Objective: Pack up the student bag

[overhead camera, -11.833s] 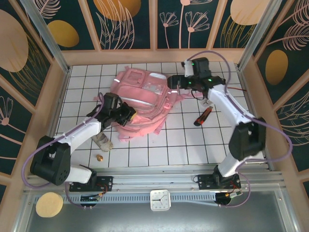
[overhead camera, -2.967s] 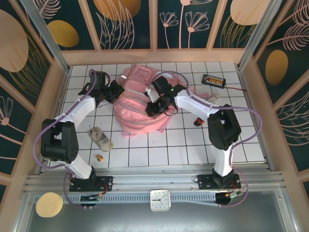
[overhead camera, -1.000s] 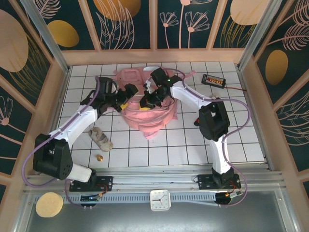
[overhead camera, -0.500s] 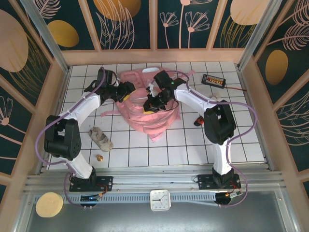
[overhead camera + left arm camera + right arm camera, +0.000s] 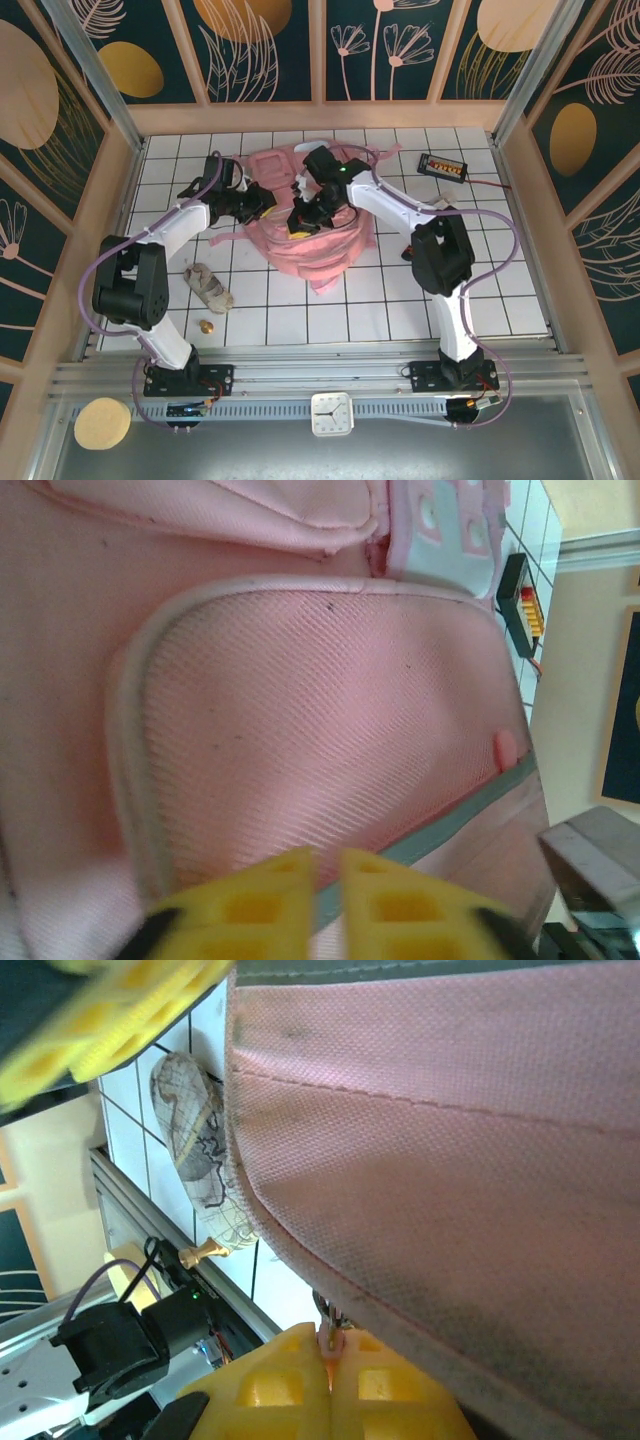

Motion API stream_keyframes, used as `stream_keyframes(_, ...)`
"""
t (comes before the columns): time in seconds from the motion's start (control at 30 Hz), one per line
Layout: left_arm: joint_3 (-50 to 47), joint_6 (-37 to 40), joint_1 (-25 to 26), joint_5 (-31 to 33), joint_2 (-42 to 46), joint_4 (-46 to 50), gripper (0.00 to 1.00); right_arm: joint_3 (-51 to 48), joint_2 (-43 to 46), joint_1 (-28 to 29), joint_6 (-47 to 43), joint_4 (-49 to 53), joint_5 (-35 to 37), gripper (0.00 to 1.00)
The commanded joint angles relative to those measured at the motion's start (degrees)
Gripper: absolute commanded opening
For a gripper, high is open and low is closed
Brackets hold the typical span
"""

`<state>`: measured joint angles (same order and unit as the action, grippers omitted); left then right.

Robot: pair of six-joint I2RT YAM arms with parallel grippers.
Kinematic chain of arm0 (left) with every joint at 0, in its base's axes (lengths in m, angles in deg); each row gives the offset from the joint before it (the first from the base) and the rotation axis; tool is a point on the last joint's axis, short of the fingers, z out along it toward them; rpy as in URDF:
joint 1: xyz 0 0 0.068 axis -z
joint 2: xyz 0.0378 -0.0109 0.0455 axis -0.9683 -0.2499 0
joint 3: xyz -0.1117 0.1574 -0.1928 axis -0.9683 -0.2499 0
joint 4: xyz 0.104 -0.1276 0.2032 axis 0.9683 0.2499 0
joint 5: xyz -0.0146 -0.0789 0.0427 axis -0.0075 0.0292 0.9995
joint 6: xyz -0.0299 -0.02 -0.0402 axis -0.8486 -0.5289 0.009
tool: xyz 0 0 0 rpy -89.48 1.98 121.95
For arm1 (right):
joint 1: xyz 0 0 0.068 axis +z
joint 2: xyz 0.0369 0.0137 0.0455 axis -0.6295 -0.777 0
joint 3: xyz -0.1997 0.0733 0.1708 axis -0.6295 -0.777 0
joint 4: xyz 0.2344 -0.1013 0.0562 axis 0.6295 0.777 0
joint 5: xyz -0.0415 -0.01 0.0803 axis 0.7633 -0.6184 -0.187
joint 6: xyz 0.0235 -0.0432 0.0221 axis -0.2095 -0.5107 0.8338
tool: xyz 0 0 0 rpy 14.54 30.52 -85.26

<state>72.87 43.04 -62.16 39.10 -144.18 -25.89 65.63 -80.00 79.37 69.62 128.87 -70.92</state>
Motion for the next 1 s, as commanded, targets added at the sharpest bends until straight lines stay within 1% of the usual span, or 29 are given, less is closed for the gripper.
stream_keyframes(0.0, -1.3, 1.7, -1.1, -0.1, 3.9, 3.9, 0.74, 2.3, -0.7, 2.1, 0.6, 1.1, -1.7, 0.00)
stream_keyframes(0.03, -1.5, 2.2, -1.8, 0.5, 4.8, 5.0, 0.80, 2.0, -0.3, 2.0, 0.9, 0.7, -1.5, 0.00)
stream_keyframes(0.07, -1.6, 2.8, -2.5, 1.3, 5.5, 6.3, 0.83, 1.7, 0.0, 2.0, 1.1, 0.6, -1.2, 0.00)
stream_keyframes(0.23, -1.5, 5.6, -5.7, 3.9, 7.6, 10.6, 0.83, 1.0, 0.8, 2.0, 1.3, 0.9, -0.4, 0.00)
stream_keyframes(0.33, -1.2, 6.0, -6.2, 2.8, 7.0, 10.2, 0.82, 1.0, 1.0, 2.0, 1.7, 0.9, -0.4, 0.00)
stream_keyframes(0.4, -1.6, 4.6, -6.2, 0.7, 5.7, 7.5, 0.80, 1.3, 1.0, 2.1, 1.8, 0.9, -0.5, 0.00)
stream_keyframes(0.47, -1.4, 3.2, -6.2, -0.9, 4.0, 4.9, 0.73, 1.3, 1.0, 2.1, 2.0, 0.8, -0.5, 0.00)
stream_keyframes(0.57, -0.1, 2.7, -6.2, -2.2, 1.4, 3.4, 0.68, 1.5, 1.0, 2.1, 2.1, 0.7, -0.7, 0.00)
stream_keyframes(0.63, 0.7, 2.8, -6.2, -2.7, -0.1, 3.0, 0.63, 1.4, 1.0, 2.0, 2.1, 0.7, -0.6, 0.00)
stream_keyframes(0.7, 1.1, 2.8, -6.2, -3.1, -0.6, 2.8, 0.62, 1.2, 1.0, 2.1, 2.1, 0.6, -0.6, 0.00)
stream_keyframes(0.73, 1.2, 2.7, -6.2, -3.2, -2.6, 2.6, 0.60, 1.0, 1.1, 2.0, 2.1, 0.5, -0.6, 0.00)
stream_keyframes(0.8, 1.2, 2.2, -6.2, -3.7, -3.5, 1.4, 0.59, 0.5, 1.2, 2.1, 2.2, 0.3, -0.6, 0.00)
stream_keyframes(0.83, 1.3, 1.9, -6.2, -4.0, -3.9, 0.8, 0.55, 0.1, 1.4, 2.1, 2.3, 0.1, -0.6, 0.00)
stream_keyframes(0.9, 1.6, 1.5, -6.2, -4.4, -4.7, 0.0, 0.52, -0.8, 1.6, 2.1, 2.4, -0.4, -0.8, 0.00)
stream_keyframes(0.97, 2.2, 1.1, -6.1, -5.0, -5.6, -0.7, 0.44, -1.5, 1.7, 2.1, 2.5, -0.7, -0.7, 0.00)
